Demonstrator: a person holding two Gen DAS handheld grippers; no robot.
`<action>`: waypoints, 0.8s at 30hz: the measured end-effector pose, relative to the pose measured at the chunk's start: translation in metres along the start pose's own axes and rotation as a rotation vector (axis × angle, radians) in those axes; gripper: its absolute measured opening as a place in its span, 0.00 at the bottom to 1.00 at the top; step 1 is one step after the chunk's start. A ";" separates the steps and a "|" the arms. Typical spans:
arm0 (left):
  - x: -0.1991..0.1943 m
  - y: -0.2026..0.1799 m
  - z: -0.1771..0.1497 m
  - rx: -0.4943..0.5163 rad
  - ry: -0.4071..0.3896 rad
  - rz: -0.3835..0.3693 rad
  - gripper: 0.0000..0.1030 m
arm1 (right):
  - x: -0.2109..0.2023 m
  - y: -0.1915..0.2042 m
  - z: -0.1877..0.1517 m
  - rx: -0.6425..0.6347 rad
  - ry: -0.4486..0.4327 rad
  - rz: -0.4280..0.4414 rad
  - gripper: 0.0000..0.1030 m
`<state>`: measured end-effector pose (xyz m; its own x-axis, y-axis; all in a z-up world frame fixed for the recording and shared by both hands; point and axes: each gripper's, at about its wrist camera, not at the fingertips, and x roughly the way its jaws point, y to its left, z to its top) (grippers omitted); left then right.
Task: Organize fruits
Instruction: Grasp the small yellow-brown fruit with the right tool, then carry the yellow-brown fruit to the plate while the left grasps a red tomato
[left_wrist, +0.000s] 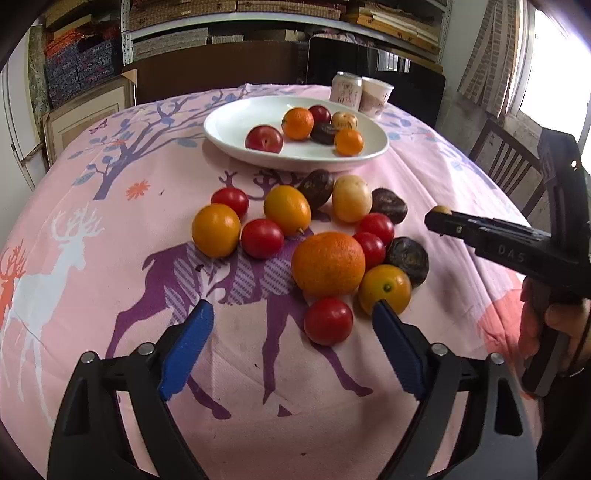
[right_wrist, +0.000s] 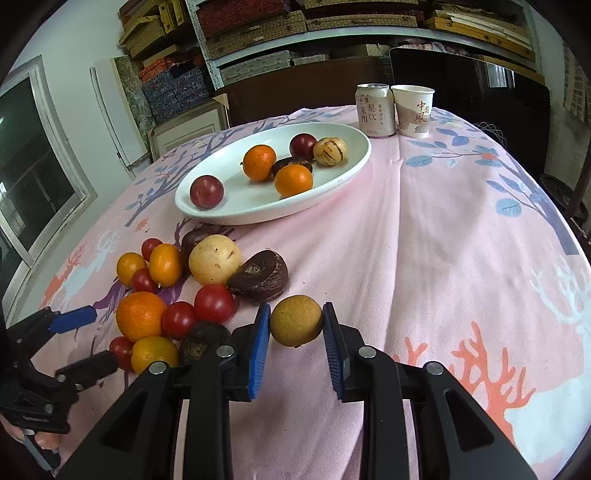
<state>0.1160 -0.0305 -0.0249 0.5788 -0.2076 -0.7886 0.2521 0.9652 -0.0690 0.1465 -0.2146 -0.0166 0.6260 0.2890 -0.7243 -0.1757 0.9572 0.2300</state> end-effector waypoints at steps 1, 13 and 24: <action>0.004 0.000 -0.001 -0.006 0.018 -0.004 0.73 | 0.000 0.000 0.000 0.002 0.002 0.003 0.28; 0.016 -0.008 0.001 -0.003 0.042 -0.020 0.33 | -0.001 0.002 -0.002 -0.007 -0.002 0.008 0.28; -0.004 -0.012 0.001 0.032 0.021 -0.038 0.27 | -0.008 0.000 0.000 0.008 -0.039 0.022 0.28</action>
<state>0.1117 -0.0410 -0.0201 0.5521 -0.2406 -0.7983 0.2986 0.9510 -0.0801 0.1411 -0.2170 -0.0111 0.6512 0.3094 -0.6930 -0.1844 0.9503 0.2510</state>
